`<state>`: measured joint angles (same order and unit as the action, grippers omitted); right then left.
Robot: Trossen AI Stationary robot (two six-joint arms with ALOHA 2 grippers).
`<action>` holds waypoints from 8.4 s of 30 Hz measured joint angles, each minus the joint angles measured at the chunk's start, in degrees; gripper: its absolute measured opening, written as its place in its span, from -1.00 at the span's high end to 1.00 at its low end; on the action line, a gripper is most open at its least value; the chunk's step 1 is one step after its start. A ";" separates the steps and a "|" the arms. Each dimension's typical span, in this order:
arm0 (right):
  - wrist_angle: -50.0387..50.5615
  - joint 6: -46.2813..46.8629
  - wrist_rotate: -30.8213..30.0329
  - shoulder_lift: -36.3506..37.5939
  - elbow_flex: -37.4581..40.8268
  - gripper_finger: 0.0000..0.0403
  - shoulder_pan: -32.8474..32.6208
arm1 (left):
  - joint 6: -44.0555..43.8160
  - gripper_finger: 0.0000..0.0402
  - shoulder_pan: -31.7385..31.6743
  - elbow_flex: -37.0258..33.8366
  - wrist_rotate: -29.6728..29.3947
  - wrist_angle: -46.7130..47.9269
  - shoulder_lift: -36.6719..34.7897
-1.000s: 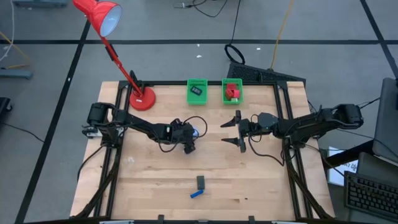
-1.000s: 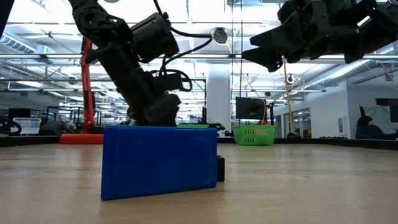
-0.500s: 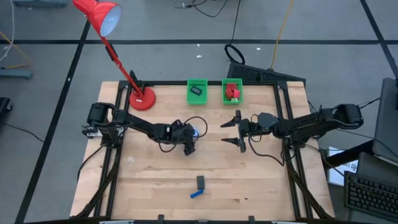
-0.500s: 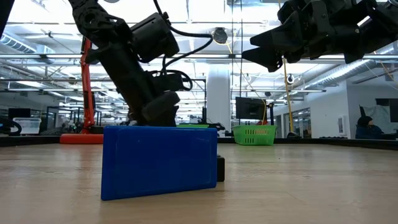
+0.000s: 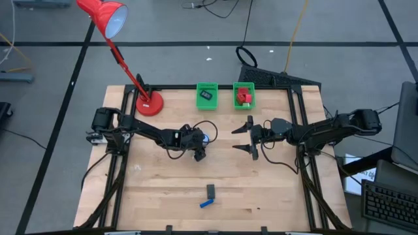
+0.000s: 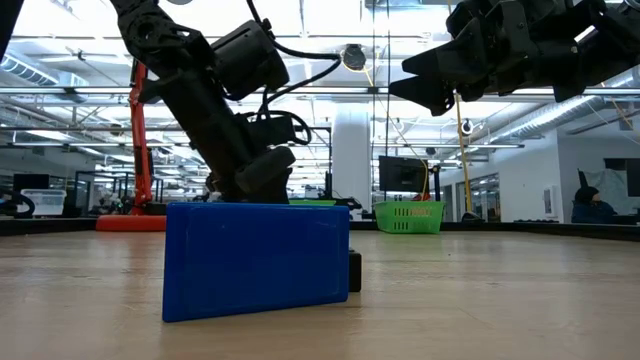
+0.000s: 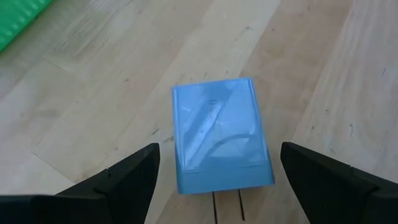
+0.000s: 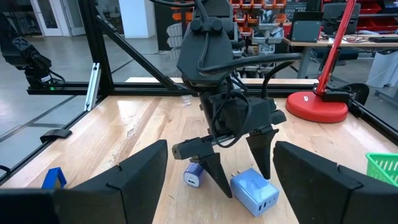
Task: Pick & Place Office items
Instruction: Put the light blue adapter into the right green basket
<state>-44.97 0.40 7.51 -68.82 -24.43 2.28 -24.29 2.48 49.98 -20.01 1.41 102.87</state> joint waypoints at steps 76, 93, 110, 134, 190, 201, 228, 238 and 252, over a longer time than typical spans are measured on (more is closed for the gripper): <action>0.24 0.00 -0.02 0.02 -0.02 -0.38 0.01 | -0.56 -0.05 -0.39 0.00 1.23 -1.76 2.47; 0.90 -5.22 -4.07 -0.22 0.00 -0.38 -0.53 | -4.04 -0.11 4.24 0.00 13.11 -11.12 -11.62; -4.06 -37.56 -18.05 -6.81 -3.80 -0.38 -13.74 | -4.98 -0.06 7.35 0.00 18.10 -22.12 -12.89; -7.53 -42.26 -13.44 -23.28 -15.39 -0.12 -15.66 | -6.69 -0.12 7.44 0.00 18.99 -19.38 -12.87; 12.57 -9.12 -4.29 -8.60 -15.32 0.39 -9.81 | 7.99 -0.92 8.20 0.07 2.10 9.63 -36.33; 8.81 -6.31 -4.20 -2.68 -9.54 0.39 -8.07 | 10.17 -0.86 14.02 0.04 -14.62 7.91 -36.22; 10.13 -2.24 -4.10 0.42 -7.02 0.39 -3.02 | 13.73 -0.83 10.67 -33.84 -4.47 -18.99 -66.40; -0.09 5.59 -4.99 0.39 -0.02 0.39 6.02 | 14.45 -0.90 10.67 -38.55 -4.66 -18.80 -75.22; -5.42 9.86 -13.86 0.28 4.13 0.39 17.57 | 16.68 -0.83 10.67 -38.80 -4.57 -18.29 -74.38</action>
<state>-50.39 10.26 -6.36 -68.53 -20.29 19.85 -7.62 13.15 11.18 -24.58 -16.88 28.49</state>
